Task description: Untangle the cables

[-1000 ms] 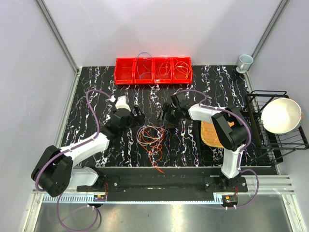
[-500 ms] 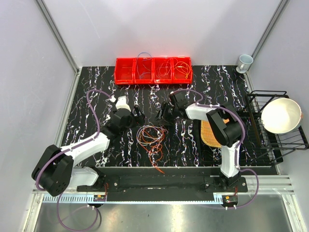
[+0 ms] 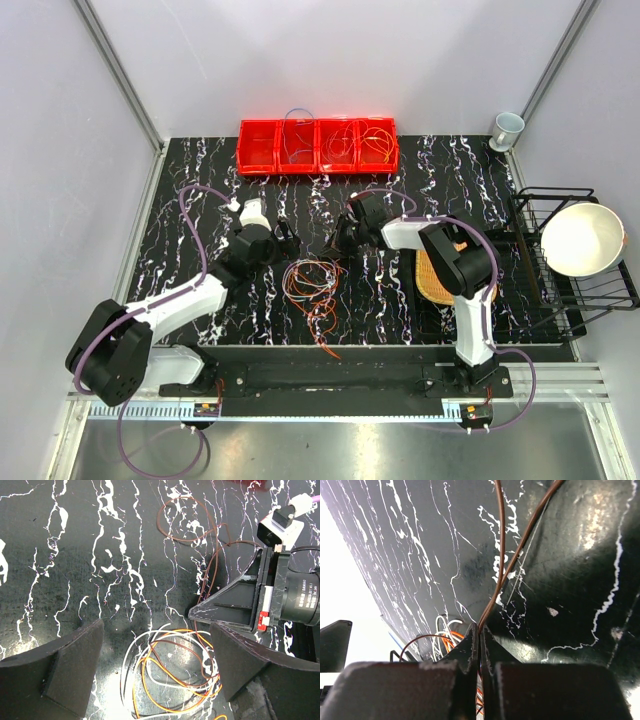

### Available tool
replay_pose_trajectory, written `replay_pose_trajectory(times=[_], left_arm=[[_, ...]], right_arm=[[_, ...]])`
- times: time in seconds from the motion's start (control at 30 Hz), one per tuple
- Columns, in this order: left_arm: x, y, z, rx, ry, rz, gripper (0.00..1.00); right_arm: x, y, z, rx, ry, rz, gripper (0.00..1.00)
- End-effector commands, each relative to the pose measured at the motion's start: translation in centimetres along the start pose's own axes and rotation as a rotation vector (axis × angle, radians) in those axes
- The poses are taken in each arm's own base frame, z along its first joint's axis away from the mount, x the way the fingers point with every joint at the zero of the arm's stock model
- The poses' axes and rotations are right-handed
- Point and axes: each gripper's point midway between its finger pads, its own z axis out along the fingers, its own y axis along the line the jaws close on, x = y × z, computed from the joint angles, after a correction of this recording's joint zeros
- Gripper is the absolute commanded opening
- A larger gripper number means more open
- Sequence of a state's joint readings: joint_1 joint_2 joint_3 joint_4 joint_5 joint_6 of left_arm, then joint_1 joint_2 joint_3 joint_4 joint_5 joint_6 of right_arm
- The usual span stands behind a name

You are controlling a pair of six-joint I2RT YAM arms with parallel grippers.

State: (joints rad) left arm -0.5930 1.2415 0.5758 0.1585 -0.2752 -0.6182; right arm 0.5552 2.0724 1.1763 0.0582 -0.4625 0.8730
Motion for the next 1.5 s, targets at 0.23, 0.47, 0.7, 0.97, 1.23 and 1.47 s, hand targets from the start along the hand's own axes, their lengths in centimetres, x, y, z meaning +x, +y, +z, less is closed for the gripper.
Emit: replay_pose_trajectory(times=[0.23, 0.47, 0.7, 0.97, 1.23, 1.47], left_arm=[[-2.8, -1.6, -0.1, 0.042, -0.088, -0.006, 0.89], [-2.8, -1.4, -0.5, 0.046, -0.101, -0.017, 0.89], [-2.7, -1.4, -0.6, 0.05, -0.101, -0.019, 0.89], [-2.7, -1.3, -0.7, 0.05, -0.107, -0.023, 0.89], [-2.7, -1.2, -0.8, 0.049, -0.111, -0.026, 0.89], [-2.8, -1.3, -0.8, 0.055, -0.118, -0.031, 0.89]], right_arm=[[-0.6, 2.8, -3.9, 0.0, -0.054, -0.06, 0.0], [-1.5, 8.0, -8.9, -0.057, -0.097, -0.148, 0.0], [-4.2, 12.2, -15.6, -0.103, -0.214, -0.207, 0.0], [-9.4, 15.4, -23.1, -0.138, -0.376, -0.249, 0.0], [-15.0, 16.4, -26.6, -0.114, -0.472, -0.27, 0.0], [-19.9, 15.7, -27.8, -0.085, -0.535, -0.261, 0.0]])
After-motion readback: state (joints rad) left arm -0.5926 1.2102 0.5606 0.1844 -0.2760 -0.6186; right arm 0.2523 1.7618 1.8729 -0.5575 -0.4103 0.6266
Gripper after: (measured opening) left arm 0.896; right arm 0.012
